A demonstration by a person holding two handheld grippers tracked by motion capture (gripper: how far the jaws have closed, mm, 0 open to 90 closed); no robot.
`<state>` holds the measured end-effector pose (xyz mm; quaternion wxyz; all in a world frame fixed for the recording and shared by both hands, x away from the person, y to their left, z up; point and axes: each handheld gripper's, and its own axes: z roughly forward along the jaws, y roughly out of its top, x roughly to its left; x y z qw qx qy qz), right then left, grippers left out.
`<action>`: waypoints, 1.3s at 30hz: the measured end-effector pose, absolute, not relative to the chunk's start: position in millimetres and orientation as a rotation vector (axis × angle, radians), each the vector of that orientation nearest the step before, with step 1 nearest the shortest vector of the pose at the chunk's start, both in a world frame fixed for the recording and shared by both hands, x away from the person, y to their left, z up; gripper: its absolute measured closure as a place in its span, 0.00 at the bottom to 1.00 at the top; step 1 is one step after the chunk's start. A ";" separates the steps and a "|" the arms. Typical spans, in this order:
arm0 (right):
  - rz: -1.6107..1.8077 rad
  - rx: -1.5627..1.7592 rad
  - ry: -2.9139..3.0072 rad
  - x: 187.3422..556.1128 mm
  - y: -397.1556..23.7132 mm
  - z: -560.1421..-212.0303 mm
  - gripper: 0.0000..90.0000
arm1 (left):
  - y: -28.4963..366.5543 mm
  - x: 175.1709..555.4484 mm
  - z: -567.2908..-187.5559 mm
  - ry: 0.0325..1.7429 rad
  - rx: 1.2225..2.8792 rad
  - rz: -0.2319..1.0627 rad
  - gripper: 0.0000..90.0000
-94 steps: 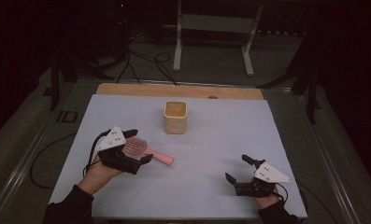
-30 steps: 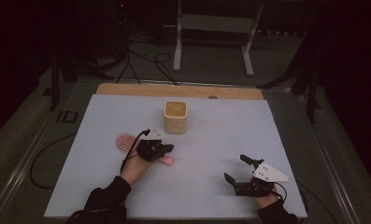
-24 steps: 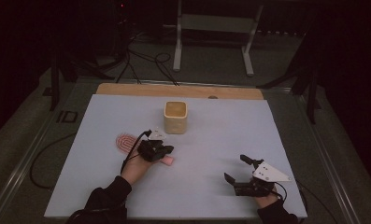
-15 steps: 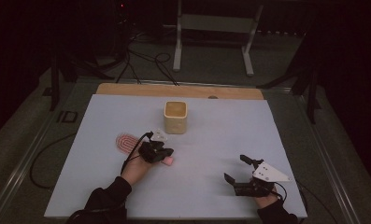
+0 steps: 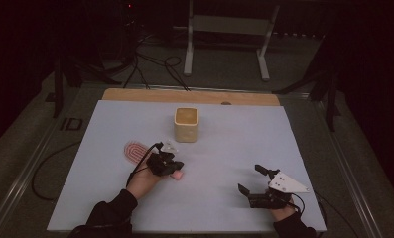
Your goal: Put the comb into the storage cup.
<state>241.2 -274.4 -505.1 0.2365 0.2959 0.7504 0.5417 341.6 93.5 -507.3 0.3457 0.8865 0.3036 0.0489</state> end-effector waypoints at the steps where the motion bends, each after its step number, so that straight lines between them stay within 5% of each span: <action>1: 1.483 0.807 2.056 241.3 -274.5 -505.0 0.10 | 94.3 340.4 -507.4 0.793 2.299 0.125 1.00; 39: 1.477 0.807 2.067 240.7 -272.9 -504.7 0.10 | 147.8 298.8 -497.4 0.813 2.402 0.098 1.00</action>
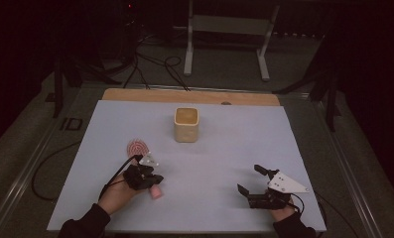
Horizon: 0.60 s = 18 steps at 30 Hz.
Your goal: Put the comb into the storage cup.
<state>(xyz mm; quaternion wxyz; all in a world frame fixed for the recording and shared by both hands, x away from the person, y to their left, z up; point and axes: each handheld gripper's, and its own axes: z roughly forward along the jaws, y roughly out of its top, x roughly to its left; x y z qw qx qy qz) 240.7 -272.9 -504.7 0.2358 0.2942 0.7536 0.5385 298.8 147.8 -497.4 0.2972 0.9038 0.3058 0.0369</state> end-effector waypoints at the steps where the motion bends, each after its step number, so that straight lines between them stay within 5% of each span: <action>1: 1.477 0.807 2.067 240.7 -272.9 -504.7 0.10 | 149.8 297.6 -497.5 0.814 2.407 0.100 1.00; 18: 1.473 0.808 2.068 241.4 -272.1 -504.9 0.10 | 206.1 284.7 -498.1 0.953 2.398 0.143 1.00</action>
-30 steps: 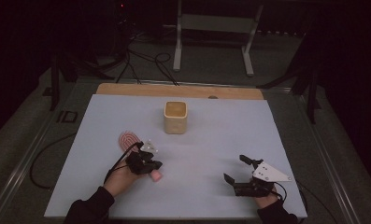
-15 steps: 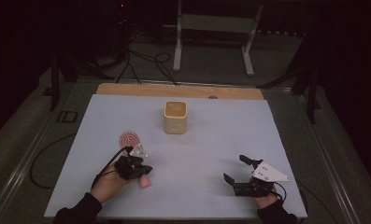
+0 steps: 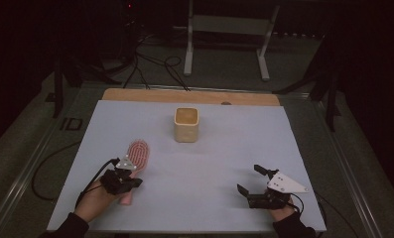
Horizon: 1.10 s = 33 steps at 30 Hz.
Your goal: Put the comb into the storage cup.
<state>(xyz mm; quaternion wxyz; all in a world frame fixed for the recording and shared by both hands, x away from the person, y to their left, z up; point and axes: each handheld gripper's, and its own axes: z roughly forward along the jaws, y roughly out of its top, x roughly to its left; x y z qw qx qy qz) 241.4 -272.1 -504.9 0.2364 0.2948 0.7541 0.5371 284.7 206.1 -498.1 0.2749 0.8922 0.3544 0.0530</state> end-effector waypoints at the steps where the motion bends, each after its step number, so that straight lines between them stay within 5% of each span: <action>1: 1.472 0.810 2.069 241.7 -272.0 -505.2 0.10 | 209.5 284.0 -498.1 0.965 2.394 0.148 1.00; 33: 1.472 0.808 2.070 241.7 -270.9 -505.3 0.10 | 266.2 280.9 -488.1 1.145 2.374 0.254 1.00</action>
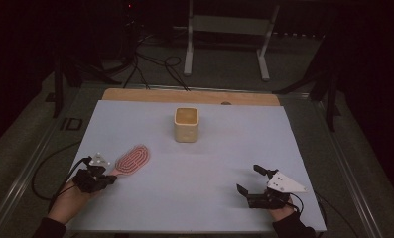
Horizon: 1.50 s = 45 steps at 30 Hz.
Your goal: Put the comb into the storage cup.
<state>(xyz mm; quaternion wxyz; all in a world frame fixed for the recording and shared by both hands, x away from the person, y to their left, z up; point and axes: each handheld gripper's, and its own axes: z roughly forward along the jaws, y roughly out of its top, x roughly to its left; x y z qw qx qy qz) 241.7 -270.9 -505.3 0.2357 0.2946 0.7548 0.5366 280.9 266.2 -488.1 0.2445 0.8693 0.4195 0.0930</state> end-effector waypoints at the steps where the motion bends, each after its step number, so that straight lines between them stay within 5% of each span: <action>1: 1.473 0.805 2.069 241.7 -271.1 -505.1 0.10 | 266.7 280.5 -486.7 1.137 2.373 0.253 1.00; 29: 1.472 0.802 2.073 241.9 -269.6 -505.1 0.10 | 284.0 274.3 -436.4 1.027 2.430 0.221 1.00; 45: 1.467 0.804 2.082 242.5 -269.0 -506.0 0.10 | 283.1 290.7 -435.0 0.978 2.521 0.158 0.40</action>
